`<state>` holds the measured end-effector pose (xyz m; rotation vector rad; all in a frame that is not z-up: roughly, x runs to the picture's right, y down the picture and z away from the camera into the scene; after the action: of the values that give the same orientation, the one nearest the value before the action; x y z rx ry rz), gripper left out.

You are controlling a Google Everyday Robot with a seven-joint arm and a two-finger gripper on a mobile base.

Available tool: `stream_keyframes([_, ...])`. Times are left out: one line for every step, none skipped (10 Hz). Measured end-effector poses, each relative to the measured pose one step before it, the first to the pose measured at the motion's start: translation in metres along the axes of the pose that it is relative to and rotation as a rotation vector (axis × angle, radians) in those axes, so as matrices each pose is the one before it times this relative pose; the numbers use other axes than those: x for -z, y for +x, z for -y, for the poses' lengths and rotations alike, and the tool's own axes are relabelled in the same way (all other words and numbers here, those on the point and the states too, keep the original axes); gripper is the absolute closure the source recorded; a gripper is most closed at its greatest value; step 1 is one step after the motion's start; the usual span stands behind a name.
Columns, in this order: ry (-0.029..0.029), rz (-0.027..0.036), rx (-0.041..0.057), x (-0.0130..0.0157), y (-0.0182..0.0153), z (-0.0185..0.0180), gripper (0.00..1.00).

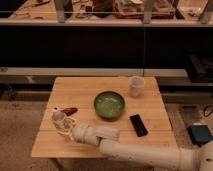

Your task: Stand the bottle upright

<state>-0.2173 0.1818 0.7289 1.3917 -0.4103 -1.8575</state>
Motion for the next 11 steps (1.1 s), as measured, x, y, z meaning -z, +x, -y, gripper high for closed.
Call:
stream_keyframes([-0.00610, 0.00161, 0.00388, 0.00135, -0.00395, 0.00115, 1.00])
stream_keyframes([-0.00423, 0.00038, 0.00271, 0.00119, -0.00266, 0.00110, 1.00])
stream_keyframes([-0.00733, -0.00045, 0.00325, 0.00181, -0.00330, 0.00058, 1.00])
stream_keyframes([-0.00681, 0.00577, 0.00276, 0.00245, -0.00563, 0.00193, 1.00])
stream_keyframes([-0.00223, 0.00616, -0.00238, 0.00159, -0.00502, 0.00270, 1.00])
stream_keyframes([0.00042, 0.00373, -0.00197, 0.00075, -0.00268, 0.00247, 1.00])
stream_keyframes([0.00134, 0.00254, -0.00343, 0.00022, -0.00255, 0.00303, 1.00])
stream_keyframes([-0.00117, -0.00016, -0.00453, 0.00082, -0.00191, 0.00190, 1.00])
stream_keyframes([-0.00558, -0.00246, -0.00511, 0.00141, -0.00121, -0.00031, 1.00])
stream_keyframes([-0.00504, -0.00233, -0.00408, 0.00139, -0.00124, -0.00030, 1.00])
stream_keyframes([-0.00265, -0.00093, -0.00231, 0.00077, -0.00080, 0.00010, 0.97])
